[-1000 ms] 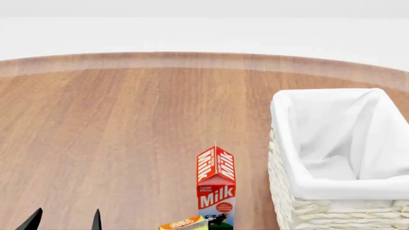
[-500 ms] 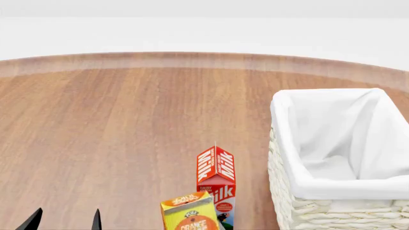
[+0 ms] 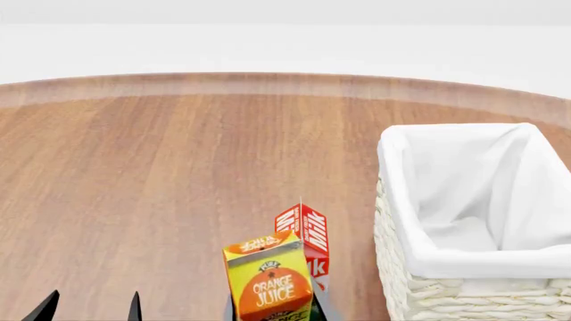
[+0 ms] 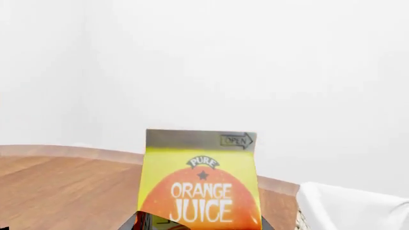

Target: Pick up the orange juice, and put it in the basket.

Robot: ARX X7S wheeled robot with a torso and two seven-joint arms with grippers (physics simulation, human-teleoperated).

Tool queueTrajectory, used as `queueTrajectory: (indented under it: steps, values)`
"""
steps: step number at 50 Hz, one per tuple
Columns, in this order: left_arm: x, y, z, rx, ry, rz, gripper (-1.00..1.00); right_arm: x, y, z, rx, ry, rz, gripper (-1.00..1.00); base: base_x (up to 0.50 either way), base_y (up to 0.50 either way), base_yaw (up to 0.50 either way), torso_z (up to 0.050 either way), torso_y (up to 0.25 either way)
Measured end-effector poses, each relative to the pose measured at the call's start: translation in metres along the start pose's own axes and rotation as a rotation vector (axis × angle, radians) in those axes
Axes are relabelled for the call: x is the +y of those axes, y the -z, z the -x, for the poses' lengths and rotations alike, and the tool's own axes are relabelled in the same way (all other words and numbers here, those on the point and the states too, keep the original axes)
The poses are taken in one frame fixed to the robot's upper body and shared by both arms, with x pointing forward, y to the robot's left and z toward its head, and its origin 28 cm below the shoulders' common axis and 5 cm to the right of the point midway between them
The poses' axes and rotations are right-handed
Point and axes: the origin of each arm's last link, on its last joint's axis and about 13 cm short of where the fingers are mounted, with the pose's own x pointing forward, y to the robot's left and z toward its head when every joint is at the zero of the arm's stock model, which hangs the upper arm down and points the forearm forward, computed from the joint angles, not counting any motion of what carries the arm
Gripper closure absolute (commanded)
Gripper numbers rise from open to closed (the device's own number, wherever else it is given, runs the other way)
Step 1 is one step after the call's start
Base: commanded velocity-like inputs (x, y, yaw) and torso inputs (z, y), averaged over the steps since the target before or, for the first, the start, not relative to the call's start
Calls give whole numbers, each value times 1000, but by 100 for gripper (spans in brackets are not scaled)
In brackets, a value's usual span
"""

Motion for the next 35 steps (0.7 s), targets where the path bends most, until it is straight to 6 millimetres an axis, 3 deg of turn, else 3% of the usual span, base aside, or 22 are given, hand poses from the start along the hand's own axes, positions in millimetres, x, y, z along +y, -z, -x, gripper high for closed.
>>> queueTrajectory:
  steps: [35]
  values:
    - [0, 0, 0, 0, -1, 0, -100, -12, -44, -15, -105, 39, 35, 100, 0, 0, 0, 0, 1]
